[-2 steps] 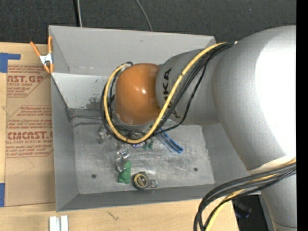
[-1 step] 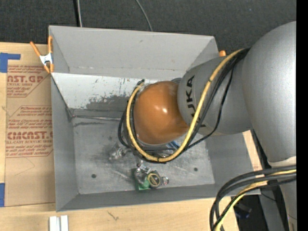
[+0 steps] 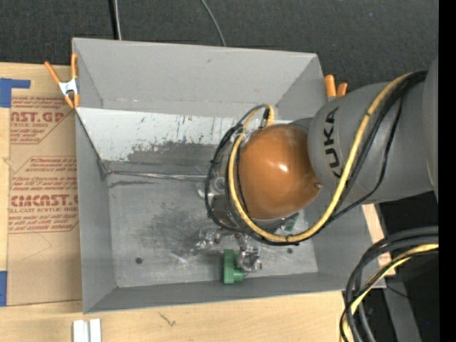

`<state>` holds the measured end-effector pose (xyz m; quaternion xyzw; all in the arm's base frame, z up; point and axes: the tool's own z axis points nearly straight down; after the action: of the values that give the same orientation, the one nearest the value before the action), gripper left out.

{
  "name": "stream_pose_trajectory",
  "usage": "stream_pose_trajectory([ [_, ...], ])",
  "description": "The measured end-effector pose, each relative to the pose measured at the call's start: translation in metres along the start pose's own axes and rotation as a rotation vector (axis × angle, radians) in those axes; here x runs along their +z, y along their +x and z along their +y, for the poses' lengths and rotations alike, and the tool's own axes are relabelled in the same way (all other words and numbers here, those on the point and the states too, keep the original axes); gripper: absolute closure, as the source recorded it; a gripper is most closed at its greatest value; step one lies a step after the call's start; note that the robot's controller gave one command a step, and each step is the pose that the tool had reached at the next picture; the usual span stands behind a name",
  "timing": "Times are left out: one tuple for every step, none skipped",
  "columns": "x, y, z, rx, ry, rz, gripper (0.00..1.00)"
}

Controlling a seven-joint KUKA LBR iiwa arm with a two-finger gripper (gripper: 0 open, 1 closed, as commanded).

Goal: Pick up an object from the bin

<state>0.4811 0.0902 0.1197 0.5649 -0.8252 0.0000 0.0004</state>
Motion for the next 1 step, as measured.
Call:
stream_pose_trajectory([
  [0.0444,0.0238,-0.0094,-0.279,-0.004,-0.001,0.00],
])
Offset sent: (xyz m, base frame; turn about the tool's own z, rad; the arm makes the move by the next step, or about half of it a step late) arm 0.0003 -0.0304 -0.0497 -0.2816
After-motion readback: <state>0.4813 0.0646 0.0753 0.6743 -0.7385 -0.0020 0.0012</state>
